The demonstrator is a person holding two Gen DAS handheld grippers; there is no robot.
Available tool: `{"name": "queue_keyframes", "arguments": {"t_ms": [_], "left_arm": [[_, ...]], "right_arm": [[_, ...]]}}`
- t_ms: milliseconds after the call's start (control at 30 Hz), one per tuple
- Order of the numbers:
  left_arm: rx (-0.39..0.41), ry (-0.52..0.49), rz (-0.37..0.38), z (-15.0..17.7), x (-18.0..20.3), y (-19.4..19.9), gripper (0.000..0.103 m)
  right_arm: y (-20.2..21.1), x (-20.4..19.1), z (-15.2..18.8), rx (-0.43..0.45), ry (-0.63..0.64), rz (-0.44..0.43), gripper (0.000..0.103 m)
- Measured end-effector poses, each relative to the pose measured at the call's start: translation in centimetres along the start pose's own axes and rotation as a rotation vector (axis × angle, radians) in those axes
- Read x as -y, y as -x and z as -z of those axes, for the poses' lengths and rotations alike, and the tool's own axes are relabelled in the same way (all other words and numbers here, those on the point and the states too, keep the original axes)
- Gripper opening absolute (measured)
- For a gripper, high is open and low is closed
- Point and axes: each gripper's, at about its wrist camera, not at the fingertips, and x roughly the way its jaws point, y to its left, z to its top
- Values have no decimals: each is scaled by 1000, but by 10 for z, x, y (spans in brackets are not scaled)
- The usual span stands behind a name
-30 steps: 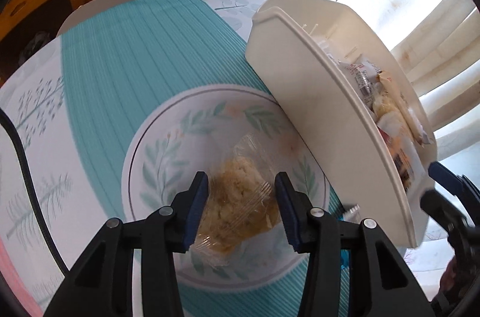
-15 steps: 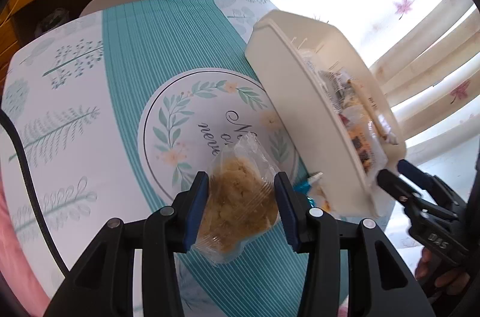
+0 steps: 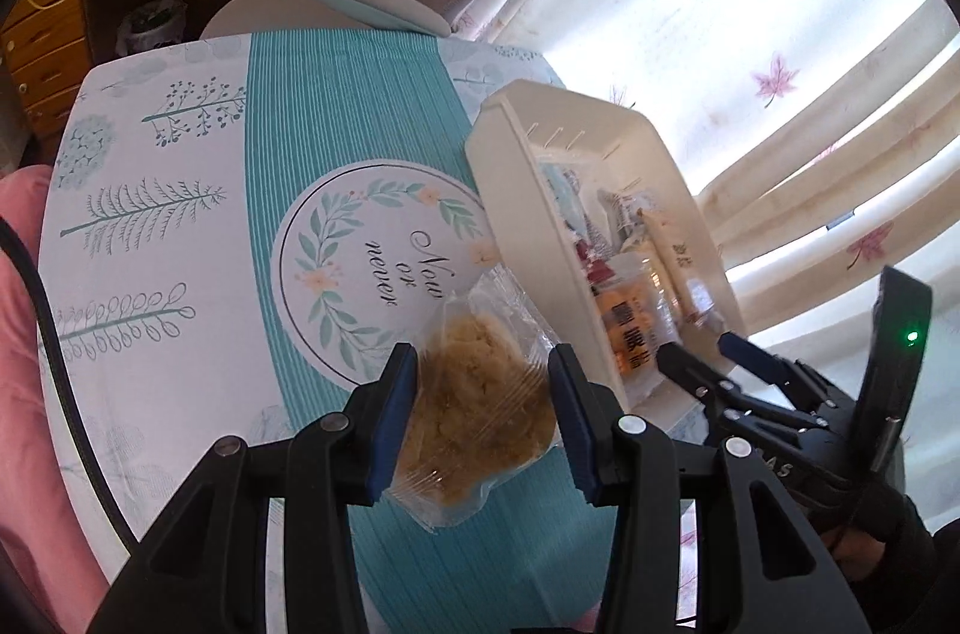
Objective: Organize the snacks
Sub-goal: 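Lift the clear bag with the left tool and carry it over the tray, then open the left tool to drop the clear bag into the tray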
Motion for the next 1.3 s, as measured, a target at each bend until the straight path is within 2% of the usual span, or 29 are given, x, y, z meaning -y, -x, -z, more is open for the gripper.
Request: {"name": "queue_keyframes", "arguments": {"t_ms": [233,533,1133,1300], "left_arm": [[42,31,-4,2,40,11,44],[75,55,-20,4,85,6,44],[110,101,-28,-6,157,-53,44],[99,134,-79,-11,167,-69,44]], "right_arm": [[7,18,-8,-29,59,-60,84],[11,50,-19,-49,97,-118,85],[4,131,-28,-73,138,-179,86],[1,149,-31,-72,120,-197,86]]}}
